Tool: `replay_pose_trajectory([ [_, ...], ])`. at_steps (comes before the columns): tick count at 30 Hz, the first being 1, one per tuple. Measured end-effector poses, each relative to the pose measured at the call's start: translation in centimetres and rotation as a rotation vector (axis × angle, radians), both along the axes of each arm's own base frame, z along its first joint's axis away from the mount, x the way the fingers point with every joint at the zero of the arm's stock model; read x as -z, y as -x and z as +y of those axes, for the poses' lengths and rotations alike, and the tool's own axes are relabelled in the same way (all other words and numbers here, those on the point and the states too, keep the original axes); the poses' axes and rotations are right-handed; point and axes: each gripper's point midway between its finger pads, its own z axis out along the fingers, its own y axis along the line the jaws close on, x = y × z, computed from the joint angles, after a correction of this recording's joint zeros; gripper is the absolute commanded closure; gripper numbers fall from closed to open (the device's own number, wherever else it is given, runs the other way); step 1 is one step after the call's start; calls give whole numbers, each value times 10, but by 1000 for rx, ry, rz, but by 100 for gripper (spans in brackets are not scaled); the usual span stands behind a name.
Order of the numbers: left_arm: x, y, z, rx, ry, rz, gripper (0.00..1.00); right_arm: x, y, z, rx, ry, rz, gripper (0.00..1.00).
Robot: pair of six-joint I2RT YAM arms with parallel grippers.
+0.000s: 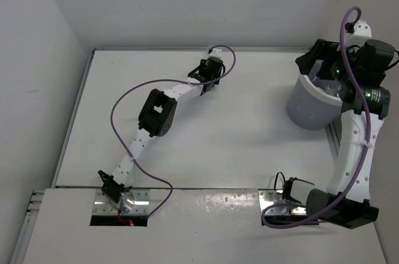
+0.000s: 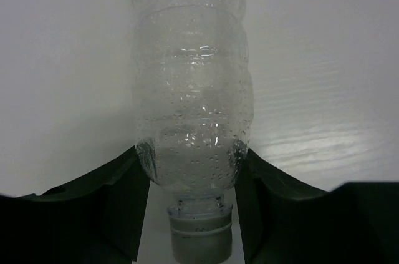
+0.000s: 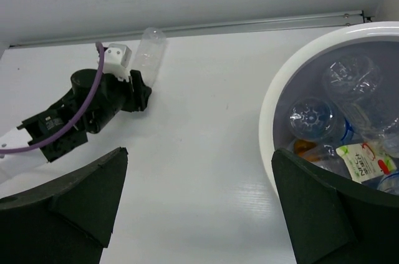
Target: Put the plastic bottles in the bin
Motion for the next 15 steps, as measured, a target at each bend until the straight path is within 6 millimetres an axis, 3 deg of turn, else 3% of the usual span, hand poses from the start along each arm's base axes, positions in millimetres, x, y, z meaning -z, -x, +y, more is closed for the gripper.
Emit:
replay_pose_trajectory([
  [3,-2,7,25,0,0,54,100,-3,3,5,-21,-8,-9,5],
  [5,-9,15,43,2,8,86,100,-5,4,11,-44,-18,-15,4],
  [9,-31,64,76,65,47,134,100,-9,7,27,-117,-70,-23,2],
  [12,-75,128,81,230,102,116,100,-16,10,45,-196,-153,-36,1],
  [15,-158,167,61,442,214,-6,100,-23,8,64,-270,-279,-59,1],
])
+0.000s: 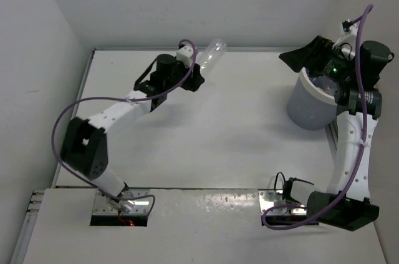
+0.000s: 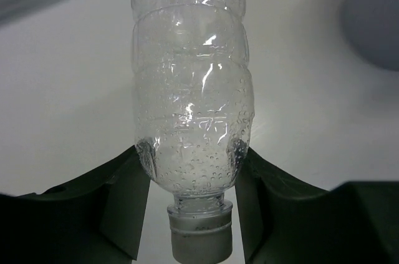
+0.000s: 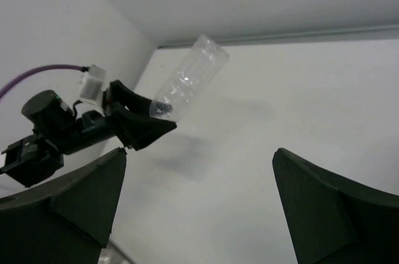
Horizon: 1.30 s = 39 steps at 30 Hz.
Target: Put the plastic bottles in the bin
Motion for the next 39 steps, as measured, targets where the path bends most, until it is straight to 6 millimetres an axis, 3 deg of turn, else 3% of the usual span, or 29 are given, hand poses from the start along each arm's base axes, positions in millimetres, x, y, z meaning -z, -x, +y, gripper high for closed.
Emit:
replay_pose_trajectory([
  [2,-48,23,-8,113,87,-100,100,0,-2,16,-57,-108,8,1],
  [4,-80,52,-7,196,140,-167,100,7,-6,31,-109,-198,41,1],
  [7,-109,83,-10,280,188,-219,100,13,-10,62,-210,-306,103,1],
  [9,-118,98,-16,325,208,-233,100,11,-11,78,-263,-345,115,1],
  [15,-119,130,-41,435,241,-202,100,-2,-2,117,-394,-382,112,1],
  [24,-119,150,-56,518,253,-187,100,5,-11,120,-397,-378,130,1],
  [39,-116,162,-57,552,271,-130,100,25,1,131,-447,-235,99,3],
])
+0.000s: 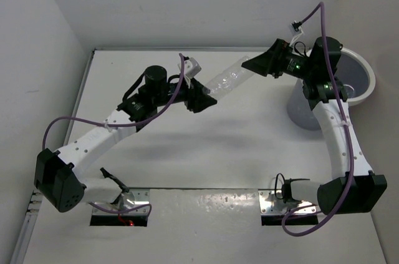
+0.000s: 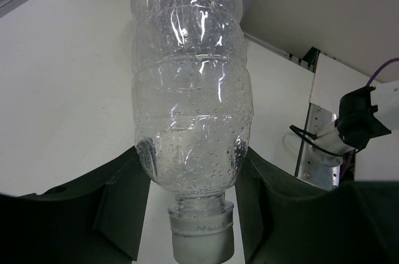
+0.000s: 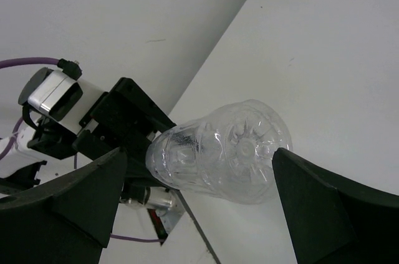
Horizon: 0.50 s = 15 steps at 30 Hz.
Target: Put the plastic bottles in the bin
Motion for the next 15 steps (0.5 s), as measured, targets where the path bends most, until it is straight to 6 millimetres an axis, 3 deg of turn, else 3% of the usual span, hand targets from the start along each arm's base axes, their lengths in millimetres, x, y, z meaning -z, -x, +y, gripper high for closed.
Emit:
replay_pose_trajectory([
  [12,-6,8,-1,18,11,21,100,7,-6,-11,19,-26,63,1],
  [15,-18,13,-2,38,32,-4,100,8,-11,-16,11,-74,103,1],
])
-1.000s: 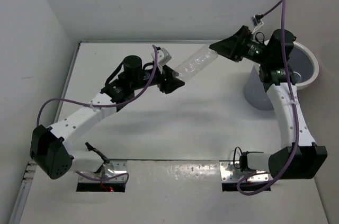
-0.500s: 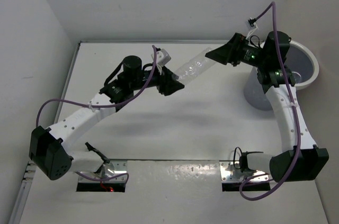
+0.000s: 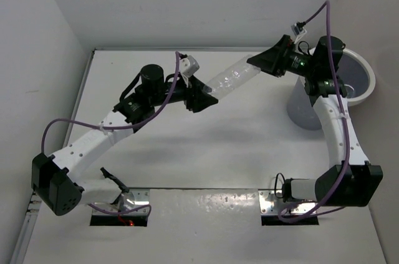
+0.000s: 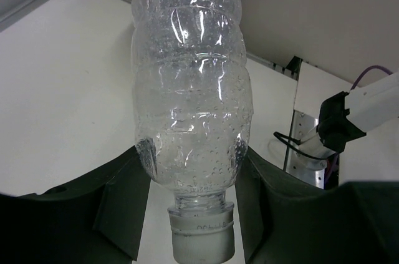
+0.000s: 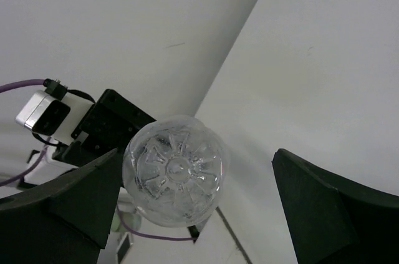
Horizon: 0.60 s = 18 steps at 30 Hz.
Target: Put the plastic bottles in the bin
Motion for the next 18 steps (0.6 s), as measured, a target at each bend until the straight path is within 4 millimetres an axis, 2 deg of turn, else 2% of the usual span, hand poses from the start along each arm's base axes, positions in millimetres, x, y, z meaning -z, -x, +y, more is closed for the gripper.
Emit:
replay_pose_trajectory([
  [3,-13,3,2,-2,21,-23,100,1,-1,-1,-34,-60,54,1],
  [8,-15,5,2,3,24,-29,100,-4,2,1,-69,-84,54,3],
  [10,-16,5,2,4,25,-32,100,-6,3,2,-77,-87,50,10],
  [13,-15,6,2,6,23,-30,100,-9,8,7,-106,-94,47,27],
  [18,-15,7,3,5,19,-33,100,-13,17,18,-161,-109,36,37],
])
